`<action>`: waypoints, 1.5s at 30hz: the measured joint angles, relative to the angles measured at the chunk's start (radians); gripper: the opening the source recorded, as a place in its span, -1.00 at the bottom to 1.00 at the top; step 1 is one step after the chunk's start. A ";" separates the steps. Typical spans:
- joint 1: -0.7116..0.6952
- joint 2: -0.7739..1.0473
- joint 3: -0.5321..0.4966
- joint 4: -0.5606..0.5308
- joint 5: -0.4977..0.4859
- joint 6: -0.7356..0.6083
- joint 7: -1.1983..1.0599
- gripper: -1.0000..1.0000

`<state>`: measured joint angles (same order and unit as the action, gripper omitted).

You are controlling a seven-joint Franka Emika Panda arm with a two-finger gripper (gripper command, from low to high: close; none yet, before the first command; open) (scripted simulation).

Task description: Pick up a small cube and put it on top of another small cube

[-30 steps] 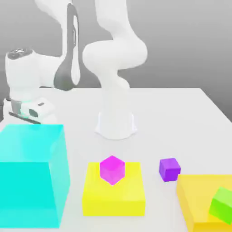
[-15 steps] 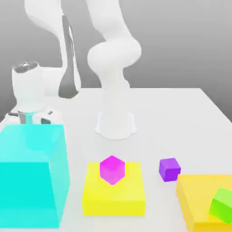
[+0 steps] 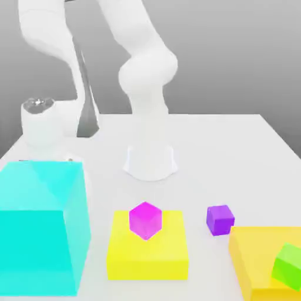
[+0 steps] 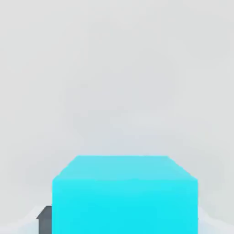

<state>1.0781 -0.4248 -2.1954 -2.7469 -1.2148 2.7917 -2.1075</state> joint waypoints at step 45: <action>-0.045 0.325 0.680 0.457 1.075 -0.479 0.624 -1.00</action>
<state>1.0335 -0.0996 -1.5158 -2.2899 -0.1393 2.3129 -1.4832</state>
